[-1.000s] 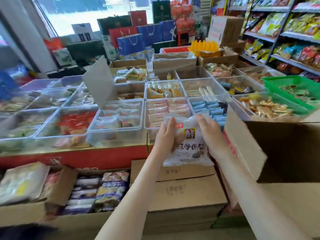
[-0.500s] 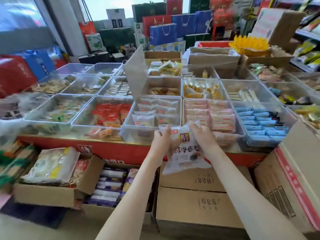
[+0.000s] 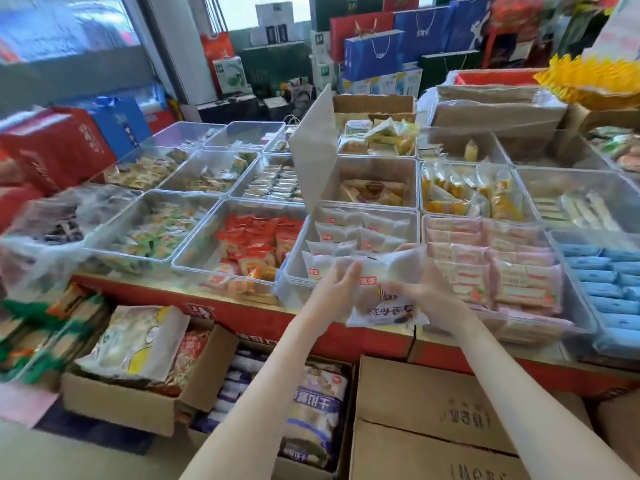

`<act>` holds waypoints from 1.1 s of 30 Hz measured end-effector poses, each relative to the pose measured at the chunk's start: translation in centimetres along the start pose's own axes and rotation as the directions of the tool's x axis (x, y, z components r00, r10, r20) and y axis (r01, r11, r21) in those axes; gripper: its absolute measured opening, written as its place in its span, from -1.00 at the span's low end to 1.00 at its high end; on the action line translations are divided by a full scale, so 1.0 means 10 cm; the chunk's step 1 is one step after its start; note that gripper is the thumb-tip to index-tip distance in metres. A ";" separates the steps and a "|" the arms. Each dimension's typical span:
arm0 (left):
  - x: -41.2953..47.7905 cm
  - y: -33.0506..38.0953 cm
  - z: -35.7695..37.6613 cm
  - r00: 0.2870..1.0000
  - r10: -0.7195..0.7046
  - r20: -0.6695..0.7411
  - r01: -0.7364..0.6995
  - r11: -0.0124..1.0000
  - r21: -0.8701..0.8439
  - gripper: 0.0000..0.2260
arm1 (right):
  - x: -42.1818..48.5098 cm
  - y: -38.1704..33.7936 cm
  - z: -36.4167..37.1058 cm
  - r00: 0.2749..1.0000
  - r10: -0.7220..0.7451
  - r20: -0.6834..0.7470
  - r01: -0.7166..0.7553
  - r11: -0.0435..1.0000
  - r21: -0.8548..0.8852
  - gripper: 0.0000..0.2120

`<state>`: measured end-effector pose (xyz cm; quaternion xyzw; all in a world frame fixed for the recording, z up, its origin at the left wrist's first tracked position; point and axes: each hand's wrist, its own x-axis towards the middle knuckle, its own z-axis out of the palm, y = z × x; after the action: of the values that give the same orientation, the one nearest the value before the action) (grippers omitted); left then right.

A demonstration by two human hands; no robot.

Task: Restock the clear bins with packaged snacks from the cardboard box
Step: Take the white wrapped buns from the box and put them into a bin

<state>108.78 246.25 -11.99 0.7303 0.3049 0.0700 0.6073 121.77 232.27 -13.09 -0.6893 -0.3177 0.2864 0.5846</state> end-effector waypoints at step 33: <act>1.63 -0.40 -0.63 0.926 0.226 0.301 -0.376 0.615 0.693 -0.48 | 0.88 0.44 0.17 0.949 0.243 -0.200 -0.302 0.884 -0.356 -0.45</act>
<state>117.47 260.53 -18.52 0.9566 0.1220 -0.0260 0.2632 126.47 239.63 -17.86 -0.8473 -0.2223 0.2459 0.4150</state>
